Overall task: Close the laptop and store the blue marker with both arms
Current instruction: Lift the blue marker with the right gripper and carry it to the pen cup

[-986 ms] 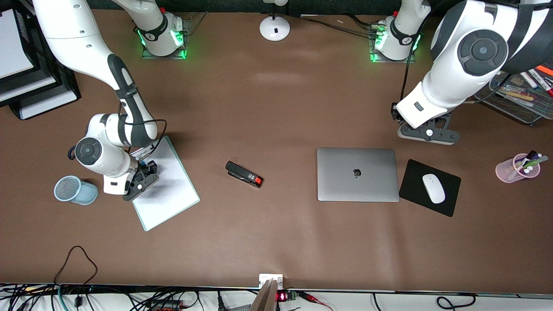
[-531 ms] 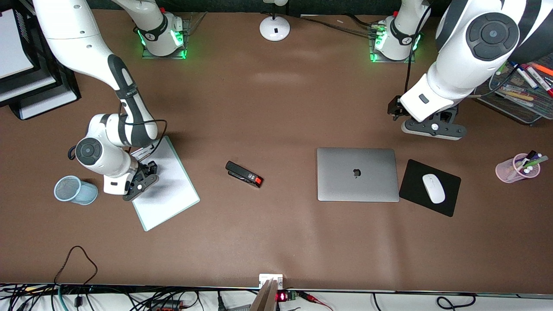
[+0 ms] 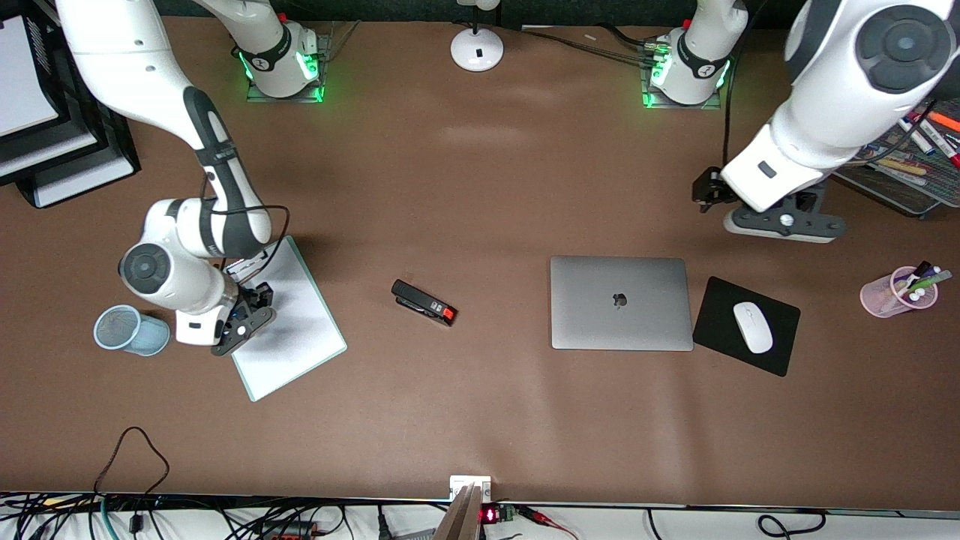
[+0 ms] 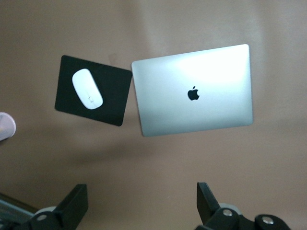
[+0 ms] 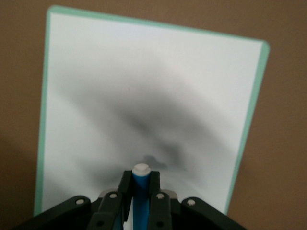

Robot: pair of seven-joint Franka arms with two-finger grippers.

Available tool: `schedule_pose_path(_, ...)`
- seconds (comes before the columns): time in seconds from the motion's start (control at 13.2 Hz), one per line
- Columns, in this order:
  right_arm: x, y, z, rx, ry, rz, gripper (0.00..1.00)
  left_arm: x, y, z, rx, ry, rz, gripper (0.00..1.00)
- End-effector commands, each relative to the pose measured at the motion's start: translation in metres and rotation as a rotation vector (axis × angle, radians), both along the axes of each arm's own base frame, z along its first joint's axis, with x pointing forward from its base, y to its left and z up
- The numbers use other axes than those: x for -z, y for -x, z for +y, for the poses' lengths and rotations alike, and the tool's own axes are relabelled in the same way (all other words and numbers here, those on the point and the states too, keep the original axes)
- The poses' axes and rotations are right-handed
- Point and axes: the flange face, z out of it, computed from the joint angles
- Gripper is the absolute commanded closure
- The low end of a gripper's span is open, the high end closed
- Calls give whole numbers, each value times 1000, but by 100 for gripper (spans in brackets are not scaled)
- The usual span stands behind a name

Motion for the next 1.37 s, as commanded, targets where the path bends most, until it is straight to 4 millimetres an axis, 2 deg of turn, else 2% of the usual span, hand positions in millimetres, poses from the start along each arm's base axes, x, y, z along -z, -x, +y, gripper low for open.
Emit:
schedule_pose_path(0.0, -51, -11, 0, 4, -21, 25, 100, -11, -3, 12, -7, 23, 23, 0)
schedule_pose_path(0.23, -109, -14, -1, -72, -33, 12, 100, -23, -3, 53, -86, 28, 2, 0)
schedule_pose_path(0.38, -151, -15, -6, -148, -35, 19, 100, -21, -9, 85, -108, 96, 5, 0)
schedule_pose_path(0.46, -167, -16, -19, -186, -47, 22, 100, -21, -9, 87, -88, 105, -11, 0)
schedule_pose_path(0.53, -182, -15, -39, -216, -54, 22, 100, -28, -1, 82, -79, 105, -32, 0)
schedule_pose_path(0.68, -206, -12, -64, -294, -75, 13, 100, -32, 16, 72, -53, 53, -46, 0)
schedule_pose_path(0.83, -223, -10, -102, -370, -144, -24, 100, -38, 30, 73, -54, 44, -54, 0)
schedule_pose_path(0.91, -225, -9, -125, -411, -195, -54, 100, -35, 33, 73, -67, 44, -47, 0)
schedule_pose_path(1.14, -227, -4, -175, -526, -329, -163, 100, -39, 34, 75, -61, 53, -51, 0)
schedule_pose_path(1.29, -221, -1, -205, -573, -388, -225, 100, -38, 34, 64, -55, 49, -41, 0)
